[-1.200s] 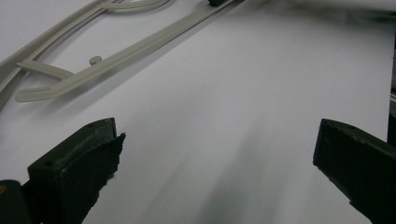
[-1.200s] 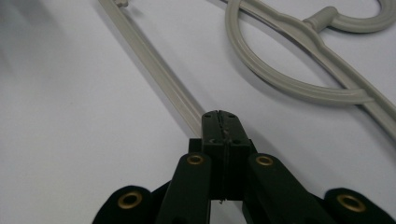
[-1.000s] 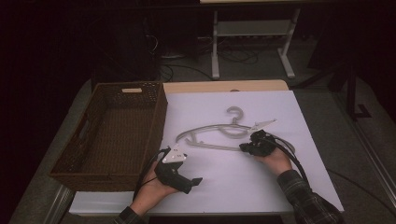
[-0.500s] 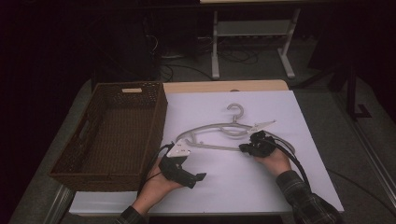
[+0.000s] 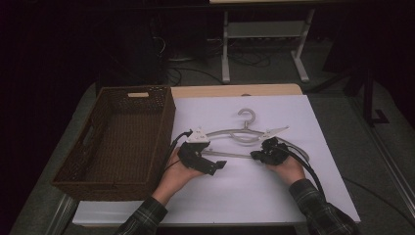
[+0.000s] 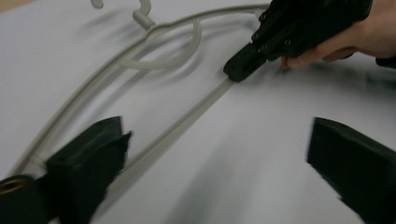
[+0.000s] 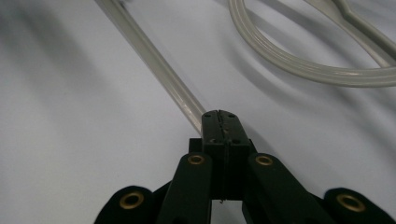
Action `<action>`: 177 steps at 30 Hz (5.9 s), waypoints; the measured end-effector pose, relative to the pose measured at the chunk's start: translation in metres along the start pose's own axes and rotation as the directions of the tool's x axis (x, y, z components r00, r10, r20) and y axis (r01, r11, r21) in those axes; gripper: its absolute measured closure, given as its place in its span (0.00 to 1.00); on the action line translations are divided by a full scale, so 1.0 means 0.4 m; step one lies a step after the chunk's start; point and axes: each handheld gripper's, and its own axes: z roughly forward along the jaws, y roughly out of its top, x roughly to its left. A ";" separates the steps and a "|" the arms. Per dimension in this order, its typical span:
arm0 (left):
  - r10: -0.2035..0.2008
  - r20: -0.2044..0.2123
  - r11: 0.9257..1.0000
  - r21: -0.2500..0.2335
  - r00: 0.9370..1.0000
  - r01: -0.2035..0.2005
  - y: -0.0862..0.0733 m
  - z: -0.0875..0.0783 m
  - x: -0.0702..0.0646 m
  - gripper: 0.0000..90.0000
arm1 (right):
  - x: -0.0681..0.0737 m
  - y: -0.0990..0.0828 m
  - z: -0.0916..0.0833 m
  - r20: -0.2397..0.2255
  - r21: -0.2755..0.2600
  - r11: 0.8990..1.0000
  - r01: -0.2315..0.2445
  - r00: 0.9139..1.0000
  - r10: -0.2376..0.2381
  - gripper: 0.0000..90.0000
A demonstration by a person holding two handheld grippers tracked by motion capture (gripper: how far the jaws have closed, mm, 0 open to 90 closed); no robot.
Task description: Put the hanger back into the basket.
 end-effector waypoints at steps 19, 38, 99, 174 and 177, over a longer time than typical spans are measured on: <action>0.073 -0.132 0.995 0.079 0.989 -0.063 0.062 0.119 0.126 0.32 | 0.001 0.002 0.000 0.003 0.007 1.000 0.018 1.000 -0.018 1.00; 0.150 -0.117 0.964 0.239 0.982 -0.119 0.073 0.237 0.196 0.61 | -0.001 0.002 0.000 -0.002 0.007 1.000 0.019 1.000 -0.019 1.00; -0.045 -0.045 0.999 0.003 0.998 0.045 0.125 0.097 0.157 0.92 | 0.015 -0.027 -0.121 -0.027 -0.141 0.990 -0.009 1.000 0.005 0.33; -0.213 -0.472 0.976 -0.065 0.856 0.207 -0.054 -0.675 0.352 0.92 | 0.013 -0.067 -0.141 0.062 -0.203 0.979 -0.022 0.997 0.035 0.15; -0.220 -0.487 0.974 -0.069 0.845 0.214 -0.076 -0.691 0.363 0.92 | 0.011 -0.067 -0.141 0.061 -0.202 0.979 -0.025 0.997 0.038 0.15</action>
